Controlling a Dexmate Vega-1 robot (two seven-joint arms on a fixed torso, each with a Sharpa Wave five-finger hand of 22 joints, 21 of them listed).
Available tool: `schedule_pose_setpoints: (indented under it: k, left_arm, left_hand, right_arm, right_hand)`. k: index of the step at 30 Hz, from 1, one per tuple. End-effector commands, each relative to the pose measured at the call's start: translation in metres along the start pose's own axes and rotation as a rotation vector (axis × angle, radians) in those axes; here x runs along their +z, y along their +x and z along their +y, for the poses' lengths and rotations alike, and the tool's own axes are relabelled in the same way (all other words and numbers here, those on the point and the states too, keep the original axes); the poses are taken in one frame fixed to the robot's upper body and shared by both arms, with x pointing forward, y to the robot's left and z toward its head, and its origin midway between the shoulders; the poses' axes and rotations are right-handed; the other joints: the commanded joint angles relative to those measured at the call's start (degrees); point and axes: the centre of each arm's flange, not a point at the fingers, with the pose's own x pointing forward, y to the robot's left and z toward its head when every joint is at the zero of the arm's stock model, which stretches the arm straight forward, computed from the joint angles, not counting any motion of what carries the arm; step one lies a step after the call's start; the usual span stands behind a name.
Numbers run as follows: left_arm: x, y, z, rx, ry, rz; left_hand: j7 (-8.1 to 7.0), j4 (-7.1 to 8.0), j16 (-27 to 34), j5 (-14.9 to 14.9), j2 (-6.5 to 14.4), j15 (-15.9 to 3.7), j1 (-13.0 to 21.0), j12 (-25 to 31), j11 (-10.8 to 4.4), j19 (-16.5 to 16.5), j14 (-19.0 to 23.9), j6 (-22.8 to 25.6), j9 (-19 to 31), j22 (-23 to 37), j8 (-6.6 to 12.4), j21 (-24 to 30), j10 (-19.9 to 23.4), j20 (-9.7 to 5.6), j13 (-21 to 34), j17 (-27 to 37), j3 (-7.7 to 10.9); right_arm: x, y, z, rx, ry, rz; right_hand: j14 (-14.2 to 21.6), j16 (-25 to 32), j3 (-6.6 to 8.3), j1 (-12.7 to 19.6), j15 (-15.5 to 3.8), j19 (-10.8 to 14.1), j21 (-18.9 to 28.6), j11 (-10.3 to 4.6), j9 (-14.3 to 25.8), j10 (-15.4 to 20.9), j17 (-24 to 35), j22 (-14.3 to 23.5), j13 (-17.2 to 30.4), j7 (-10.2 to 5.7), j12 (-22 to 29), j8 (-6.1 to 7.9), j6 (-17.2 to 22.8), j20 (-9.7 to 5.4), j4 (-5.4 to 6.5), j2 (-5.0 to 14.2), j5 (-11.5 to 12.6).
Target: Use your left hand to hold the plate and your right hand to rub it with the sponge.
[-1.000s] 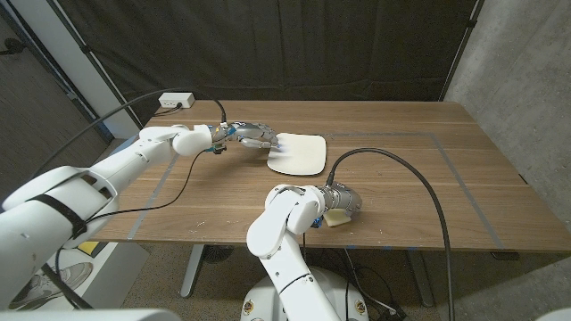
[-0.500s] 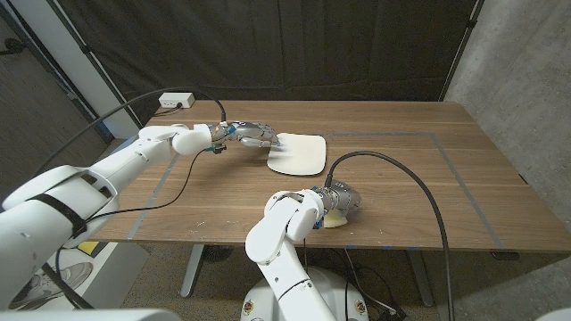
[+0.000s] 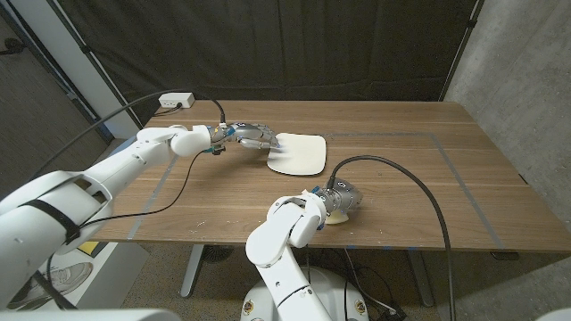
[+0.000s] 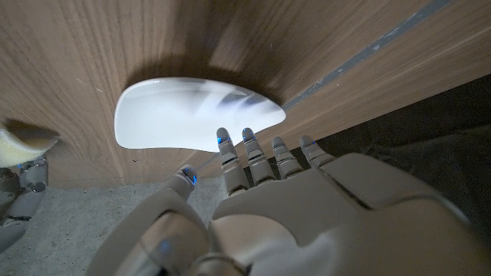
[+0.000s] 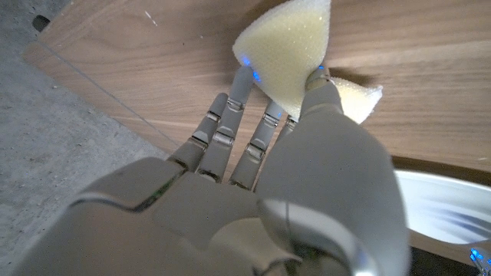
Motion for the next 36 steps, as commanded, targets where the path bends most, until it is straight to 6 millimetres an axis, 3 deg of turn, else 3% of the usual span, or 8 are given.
schedule_pose_setpoints:
  k: [1, 12, 22, 36]
  left_arm:
    - [0.002, -0.006, -0.005, -0.019, 0.021, 0.021]
    - [0.004, -0.005, -0.018, -0.074, 0.056, 0.032]
    - [0.006, 0.002, -0.023, -0.091, 0.084, 0.015]
    - [0.008, 0.008, -0.020, -0.080, 0.110, 0.005]
  left_hand:
    - [0.14, -0.10, 0.1, 0.3, 1.0, -1.42, -0.4, 0.5, -0.39, -0.3, 0.5, 1.7, 0.2, 0.2, 0.76, -0.2, 0.9, 0.10, 0.2, 0.0, -0.11]
    - [2.26, -0.41, -0.1, 0.4, 0.6, -1.69, -0.7, 0.2, -0.69, -0.4, 0.2, 3.7, 0.2, 0.1, 1.31, -0.2, 0.6, 0.09, 0.2, -0.1, -0.12]
    - [0.81, -2.09, -0.7, 0.3, 1.1, -1.78, 1.4, -1.6, -1.34, -0.6, -1.5, -1.4, 0.2, -0.1, -0.71, -0.4, -5.6, 0.05, 0.1, -0.5, 2.09]
    - [0.81, -1.93, -0.9, 0.1, 0.9, -1.36, 1.4, -1.5, -1.47, -1.4, -3.0, -2.9, 0.2, -0.1, -0.88, -0.8, -7.0, -0.21, 0.1, -0.4, 2.53]
  right_arm:
    - [-0.004, 0.000, -0.034, -0.194, 0.039, -0.025]
    - [-0.002, 0.008, -0.067, -0.330, 0.032, -0.086]
    - [0.007, 0.016, -0.087, -0.382, -0.001, -0.153]
    - [0.020, 0.027, -0.101, -0.430, -0.023, -0.229]
  right_hand:
    - [0.3, 0.1, -0.26, -0.2, -9.51, 0.5, 0.5, 0.02, 0.1, 0.9, 0.3, 0.2, 0.2, 0.11, -0.1, -0.11, 0.5, -2.60, 0.19, 0.69, 0.3]
    - [0.7, 0.4, -1.07, -1.3, -9.37, 0.5, 1.1, 0.01, 0.0, 1.5, 0.6, 0.2, 0.2, 0.16, -0.1, -0.27, 1.1, -2.52, 0.89, 0.59, 0.1]
    - [0.9, 0.4, -1.31, -1.4, -9.49, 0.5, 1.5, 0.00, 0.0, 1.8, 0.7, 0.2, 0.2, 0.18, 0.0, -0.41, 1.5, -2.62, 0.98, 0.69, 0.1]
    - [1.3, 0.3, -1.54, -1.3, -9.52, 0.5, 2.2, 0.00, -0.1, 2.1, 0.9, 0.2, 0.3, 0.19, -0.1, -0.54, 2.2, -2.55, 0.97, 0.96, 0.1]
